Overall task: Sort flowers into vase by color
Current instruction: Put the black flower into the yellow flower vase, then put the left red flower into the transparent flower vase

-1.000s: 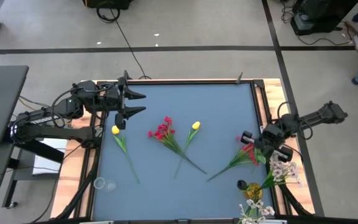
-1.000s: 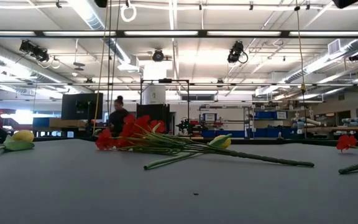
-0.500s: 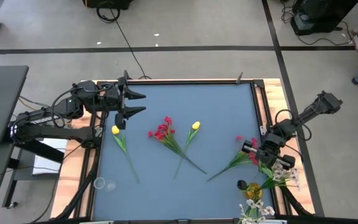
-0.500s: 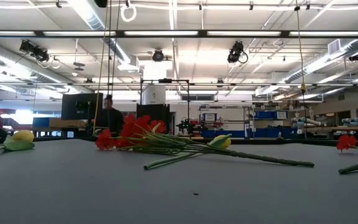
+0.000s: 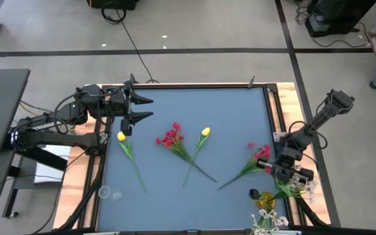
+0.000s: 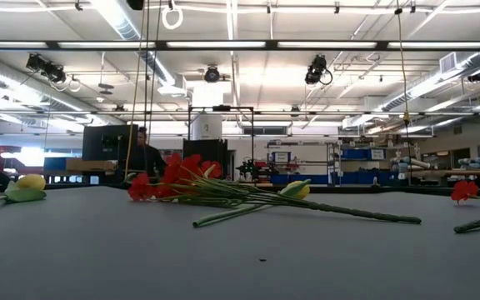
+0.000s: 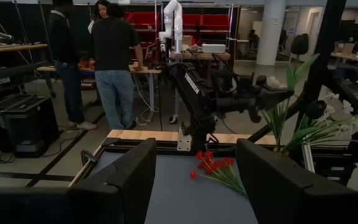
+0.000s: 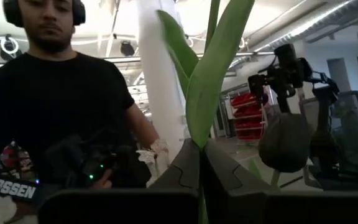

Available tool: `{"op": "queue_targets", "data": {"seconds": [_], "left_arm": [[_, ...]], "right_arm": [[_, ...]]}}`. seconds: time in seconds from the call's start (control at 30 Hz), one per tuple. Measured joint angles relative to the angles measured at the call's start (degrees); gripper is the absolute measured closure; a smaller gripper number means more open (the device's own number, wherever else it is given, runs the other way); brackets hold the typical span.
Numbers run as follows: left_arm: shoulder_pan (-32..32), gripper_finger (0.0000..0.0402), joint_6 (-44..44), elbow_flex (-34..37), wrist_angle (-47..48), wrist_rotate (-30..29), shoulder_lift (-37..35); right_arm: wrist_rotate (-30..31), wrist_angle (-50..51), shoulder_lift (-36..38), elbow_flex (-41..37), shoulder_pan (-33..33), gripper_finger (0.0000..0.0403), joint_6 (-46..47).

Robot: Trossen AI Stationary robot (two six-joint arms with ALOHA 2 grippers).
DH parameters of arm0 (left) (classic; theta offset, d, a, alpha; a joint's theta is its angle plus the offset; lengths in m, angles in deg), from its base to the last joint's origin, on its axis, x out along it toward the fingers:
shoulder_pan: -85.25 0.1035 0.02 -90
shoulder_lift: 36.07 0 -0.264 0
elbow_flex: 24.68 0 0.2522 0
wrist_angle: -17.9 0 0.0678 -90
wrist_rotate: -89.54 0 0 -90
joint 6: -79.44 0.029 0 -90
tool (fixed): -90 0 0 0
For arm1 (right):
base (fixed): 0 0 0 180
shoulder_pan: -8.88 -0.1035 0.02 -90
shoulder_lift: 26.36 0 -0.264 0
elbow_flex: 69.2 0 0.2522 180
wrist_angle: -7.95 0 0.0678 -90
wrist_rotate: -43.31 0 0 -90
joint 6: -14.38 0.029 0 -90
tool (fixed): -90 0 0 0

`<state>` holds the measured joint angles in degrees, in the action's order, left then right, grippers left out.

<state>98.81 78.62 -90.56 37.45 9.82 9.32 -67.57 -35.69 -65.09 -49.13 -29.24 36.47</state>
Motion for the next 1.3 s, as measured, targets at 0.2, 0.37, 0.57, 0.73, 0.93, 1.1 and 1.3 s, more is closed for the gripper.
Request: {"op": "queue_targets", "data": {"seconds": [0.2,0.37,0.57,0.73,0.93,1.1,1.3], "left_arm": [[0.02,0.0175,0.0,0.0,0.01,0.01,0.0],[0.02,0.0175,-0.01,0.0,0.02,0.01,0.0],[0.02,0.0175,-0.02,0.0,0.02,0.01,0.0],[0.0,0.0175,-0.02,0.0,0.02,0.02,-0.02],[0.02,0.0175,-0.02,0.0,0.02,0.02,0.0],[0.0,0.0175,-0.01,0.0,0.02,0.0,-0.01],[0.01,0.0175,-0.02,0.0,0.02,0.02,0.0]], "right_arm": [[1.37,0.15,-4.12,0.0,-2.85,0.0395,-3.6],[1.35,-1.04,-7.79,0.0,-4.66,0.0395,-4.28],[-0.83,-1.3,-9.77,0.0,-5.37,0.0388,-4.03],[-2.74,-1.16,-10.02,0.0,-5.37,0.0344,-1.27],[-2.8,-1.24,-9.47,0.0,-5.37,0.0267,3.19],[-2.78,-1.27,-7.61,0.0,-5.33,0.022,4.54],[-1.8,-1.25,-5.1,0.02,-5.04,0.0202,1.59]]}}
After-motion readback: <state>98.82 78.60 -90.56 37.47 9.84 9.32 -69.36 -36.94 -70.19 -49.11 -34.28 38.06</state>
